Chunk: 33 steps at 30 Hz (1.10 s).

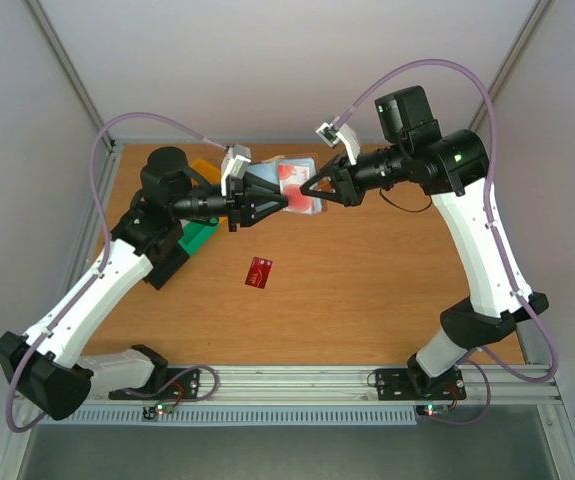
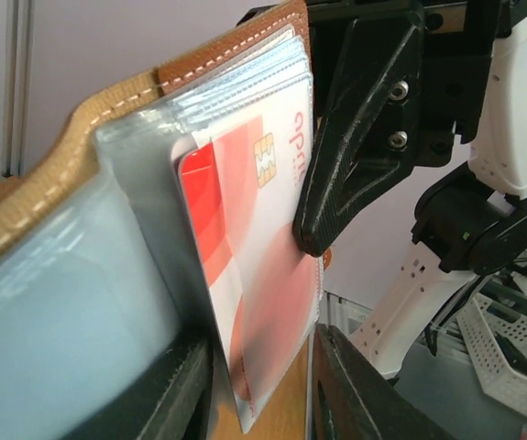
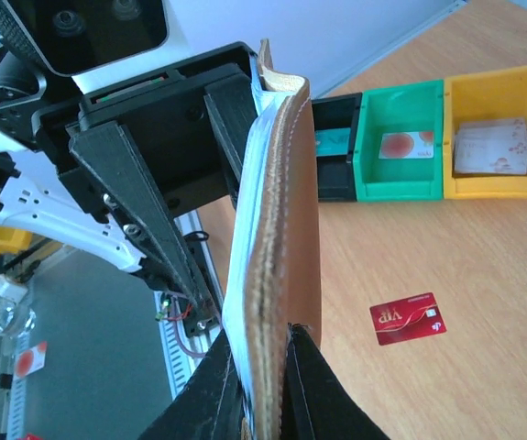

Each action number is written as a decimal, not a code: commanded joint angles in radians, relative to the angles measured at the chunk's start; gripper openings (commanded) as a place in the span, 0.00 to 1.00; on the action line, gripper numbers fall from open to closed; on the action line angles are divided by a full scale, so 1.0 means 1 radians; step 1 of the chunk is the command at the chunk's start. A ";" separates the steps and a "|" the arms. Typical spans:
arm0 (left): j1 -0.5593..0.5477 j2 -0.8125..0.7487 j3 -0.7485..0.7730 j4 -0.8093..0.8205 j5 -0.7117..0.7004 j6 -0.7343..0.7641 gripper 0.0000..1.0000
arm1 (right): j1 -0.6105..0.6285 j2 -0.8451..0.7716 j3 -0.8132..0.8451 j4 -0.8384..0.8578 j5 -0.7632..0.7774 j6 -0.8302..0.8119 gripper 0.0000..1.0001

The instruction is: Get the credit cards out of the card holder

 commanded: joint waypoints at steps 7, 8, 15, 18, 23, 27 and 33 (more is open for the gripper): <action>-0.045 0.038 -0.003 0.249 0.025 -0.036 0.31 | -0.044 -0.037 -0.144 0.172 -0.222 0.012 0.02; -0.053 0.046 -0.008 0.283 0.024 -0.059 0.31 | -0.044 -0.042 -0.152 0.178 -0.208 0.005 0.02; -0.058 0.028 0.000 0.220 -0.016 -0.063 0.00 | -0.044 -0.049 -0.182 0.162 -0.196 -0.006 0.06; -0.058 0.025 -0.005 0.218 -0.018 -0.068 0.00 | -0.053 -0.061 -0.209 0.188 -0.198 0.003 0.13; -0.056 -0.009 -0.025 0.183 -0.079 -0.078 0.00 | -0.135 -0.079 -0.259 0.229 -0.318 0.056 0.42; -0.048 -0.016 -0.033 0.178 -0.085 -0.084 0.00 | -0.160 -0.074 -0.264 0.212 -0.350 0.061 0.41; -0.011 -0.022 -0.035 0.177 -0.057 -0.114 0.00 | -0.171 -0.082 -0.269 0.156 -0.376 0.033 0.46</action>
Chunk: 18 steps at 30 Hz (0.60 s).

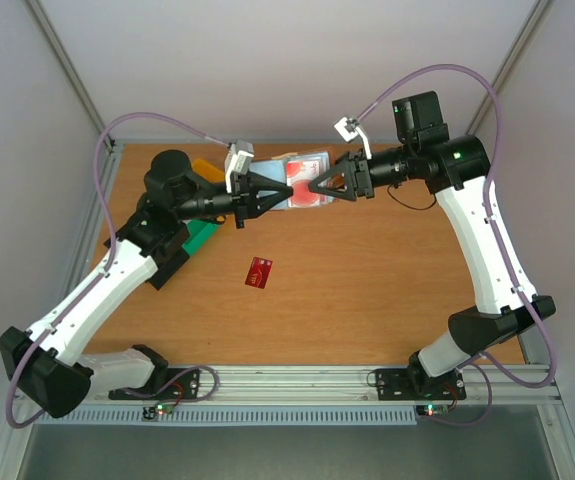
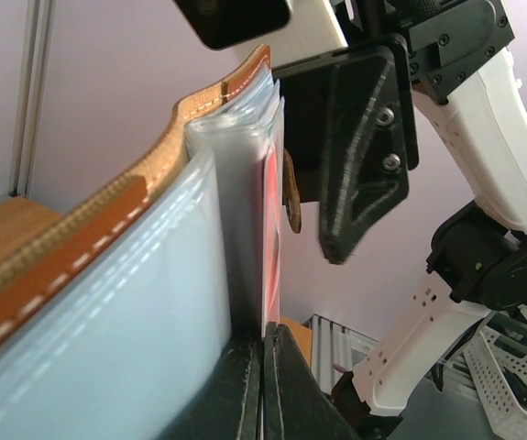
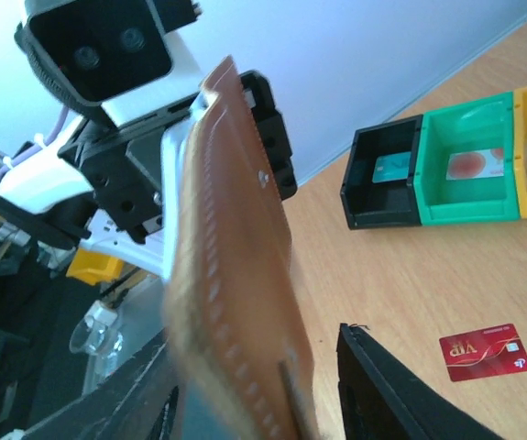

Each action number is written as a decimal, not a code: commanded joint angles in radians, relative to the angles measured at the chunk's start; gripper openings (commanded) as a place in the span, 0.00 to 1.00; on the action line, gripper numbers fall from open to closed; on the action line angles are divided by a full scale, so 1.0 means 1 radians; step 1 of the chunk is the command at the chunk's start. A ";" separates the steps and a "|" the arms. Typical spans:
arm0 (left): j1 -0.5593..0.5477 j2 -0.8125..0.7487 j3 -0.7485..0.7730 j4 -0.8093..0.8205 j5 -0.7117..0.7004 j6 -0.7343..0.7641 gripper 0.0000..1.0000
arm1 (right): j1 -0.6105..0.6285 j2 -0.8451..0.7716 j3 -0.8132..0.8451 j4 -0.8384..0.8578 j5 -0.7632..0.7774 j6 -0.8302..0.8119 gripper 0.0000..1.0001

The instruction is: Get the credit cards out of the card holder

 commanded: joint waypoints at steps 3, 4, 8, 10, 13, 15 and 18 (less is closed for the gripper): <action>0.032 -0.035 -0.017 0.067 0.022 -0.052 0.00 | -0.007 -0.013 0.002 -0.083 -0.078 -0.029 0.47; 0.034 -0.033 -0.018 0.075 0.026 -0.056 0.00 | -0.006 -0.019 -0.001 -0.086 -0.076 -0.031 0.40; 0.034 -0.026 -0.018 0.093 0.041 -0.068 0.00 | -0.006 -0.030 -0.003 -0.077 -0.059 -0.033 0.08; 0.034 -0.025 -0.020 0.101 0.049 -0.070 0.00 | -0.007 -0.034 -0.003 -0.072 -0.057 -0.031 0.01; 0.043 -0.019 -0.012 0.112 0.094 -0.068 0.00 | -0.006 -0.037 0.006 -0.083 -0.040 -0.043 0.01; 0.063 -0.015 0.005 0.114 0.123 -0.077 0.03 | -0.006 -0.040 0.010 -0.089 -0.010 -0.047 0.01; 0.088 -0.007 0.027 0.116 0.163 -0.119 0.13 | -0.006 -0.035 0.023 -0.089 -0.002 -0.046 0.02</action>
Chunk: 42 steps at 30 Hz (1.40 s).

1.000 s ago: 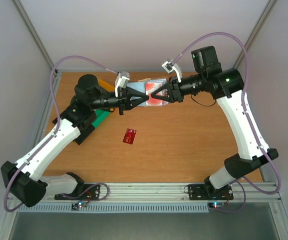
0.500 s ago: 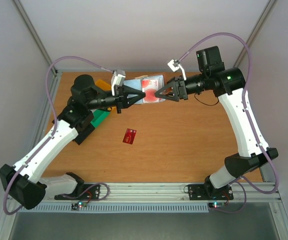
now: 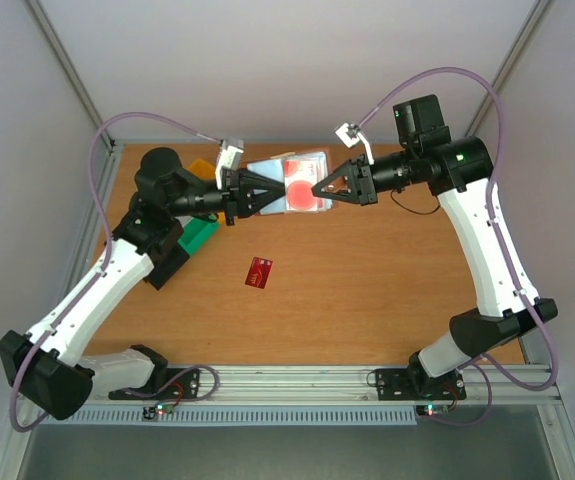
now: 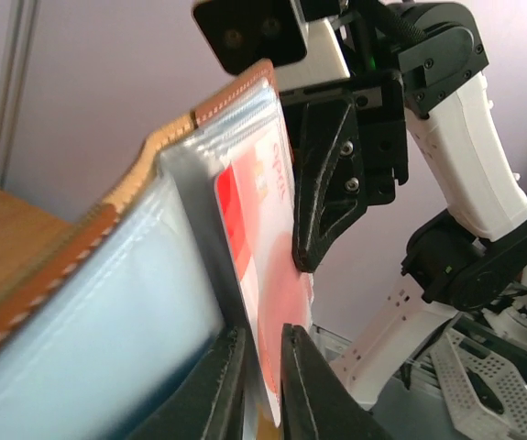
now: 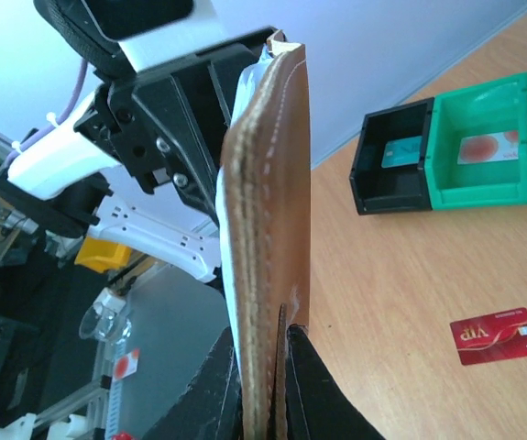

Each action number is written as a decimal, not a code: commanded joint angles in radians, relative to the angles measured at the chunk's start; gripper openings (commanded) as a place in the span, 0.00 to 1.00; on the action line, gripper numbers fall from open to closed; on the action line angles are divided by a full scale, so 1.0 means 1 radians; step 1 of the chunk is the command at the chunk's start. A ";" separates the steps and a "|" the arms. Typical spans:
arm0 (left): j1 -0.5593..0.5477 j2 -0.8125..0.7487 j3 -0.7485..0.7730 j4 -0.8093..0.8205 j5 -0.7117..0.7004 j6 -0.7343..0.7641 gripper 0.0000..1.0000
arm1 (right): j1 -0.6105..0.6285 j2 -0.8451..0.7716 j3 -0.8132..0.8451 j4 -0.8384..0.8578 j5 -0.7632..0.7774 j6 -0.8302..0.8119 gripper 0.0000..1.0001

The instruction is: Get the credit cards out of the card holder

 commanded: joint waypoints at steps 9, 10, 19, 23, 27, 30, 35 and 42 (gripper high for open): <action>0.032 0.042 0.040 0.134 0.060 -0.122 0.34 | -0.008 -0.009 0.074 -0.037 -0.025 -0.010 0.06; 0.024 0.055 0.047 0.130 0.053 -0.133 0.35 | -0.008 -0.007 0.079 -0.038 -0.030 -0.010 0.06; -0.013 0.099 0.085 0.160 0.049 -0.133 0.06 | -0.007 -0.002 0.088 -0.039 -0.031 -0.015 0.06; -0.005 0.077 0.066 0.152 0.036 -0.145 0.00 | -0.007 -0.009 0.091 -0.044 -0.034 -0.025 0.06; 0.017 0.049 0.038 0.157 0.034 -0.160 0.00 | -0.009 -0.007 0.085 -0.065 -0.016 -0.049 0.08; 0.021 0.039 0.033 0.157 0.035 -0.156 0.00 | -0.009 0.001 0.090 -0.084 -0.005 -0.053 0.22; 0.022 0.032 0.033 0.153 0.040 -0.146 0.00 | -0.009 -0.009 0.084 -0.083 -0.003 -0.047 0.31; 0.029 0.028 0.018 0.175 0.049 -0.157 0.00 | -0.009 -0.012 0.079 -0.077 0.018 -0.039 0.03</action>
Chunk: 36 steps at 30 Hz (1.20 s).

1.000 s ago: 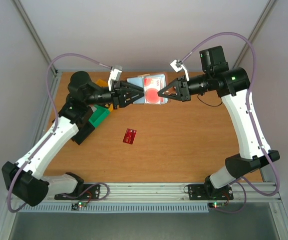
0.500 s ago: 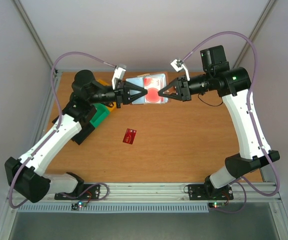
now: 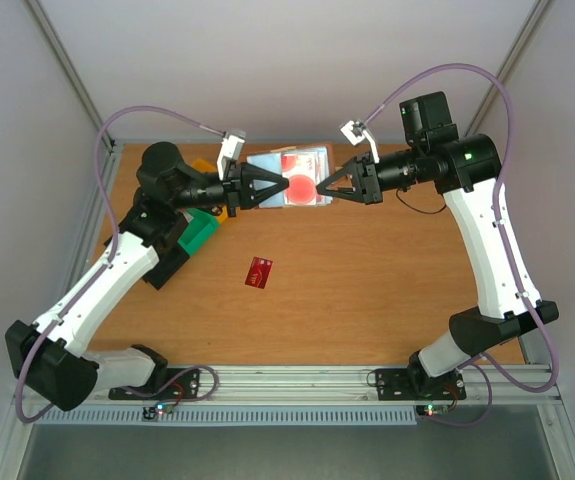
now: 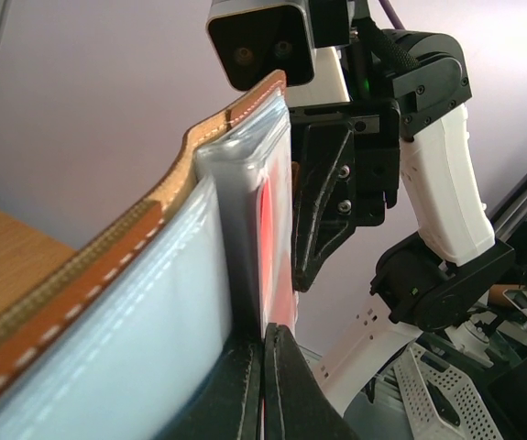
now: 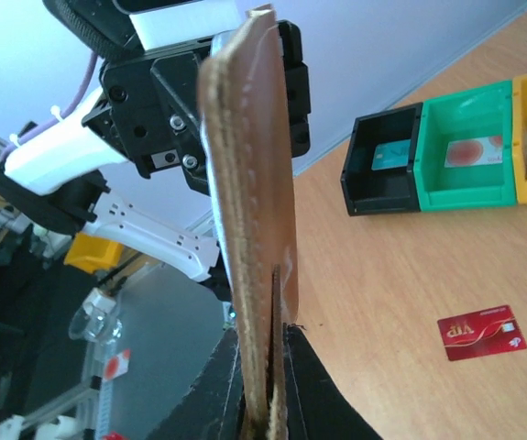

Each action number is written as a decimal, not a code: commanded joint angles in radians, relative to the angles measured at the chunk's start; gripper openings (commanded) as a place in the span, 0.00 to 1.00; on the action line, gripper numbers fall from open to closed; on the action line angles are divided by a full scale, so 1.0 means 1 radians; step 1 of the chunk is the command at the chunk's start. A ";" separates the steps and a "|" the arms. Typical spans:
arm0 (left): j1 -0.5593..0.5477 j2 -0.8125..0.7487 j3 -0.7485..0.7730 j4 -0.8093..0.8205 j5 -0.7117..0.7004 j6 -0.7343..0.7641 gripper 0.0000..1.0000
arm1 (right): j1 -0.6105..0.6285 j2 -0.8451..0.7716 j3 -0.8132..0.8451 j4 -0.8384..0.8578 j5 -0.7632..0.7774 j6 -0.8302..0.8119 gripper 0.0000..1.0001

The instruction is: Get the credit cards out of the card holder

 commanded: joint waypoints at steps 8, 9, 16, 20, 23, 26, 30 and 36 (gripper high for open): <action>0.013 -0.026 -0.008 0.040 0.009 0.006 0.11 | 0.003 -0.018 0.018 -0.004 -0.009 0.000 0.01; 0.014 -0.028 -0.007 0.032 0.008 0.007 0.13 | 0.003 -0.019 0.018 -0.005 -0.005 -0.001 0.01; 0.022 -0.034 -0.006 -0.005 0.010 0.017 0.14 | 0.003 -0.017 0.022 -0.006 -0.006 -0.005 0.01; 0.022 -0.017 -0.007 0.043 0.031 0.014 0.07 | 0.003 -0.015 0.022 -0.004 -0.012 -0.001 0.01; 0.021 -0.009 0.011 0.032 0.041 0.014 0.00 | 0.003 -0.019 0.023 -0.002 -0.014 -0.002 0.01; 0.023 -0.017 0.018 -0.010 0.032 0.018 0.00 | 0.003 -0.023 0.019 -0.004 -0.008 -0.011 0.01; 0.045 -0.037 0.001 -0.027 0.025 0.026 0.00 | -0.005 -0.034 0.009 -0.004 0.018 -0.015 0.01; 0.079 -0.054 -0.023 -0.016 0.043 0.030 0.00 | -0.012 -0.035 0.013 0.006 0.002 -0.002 0.01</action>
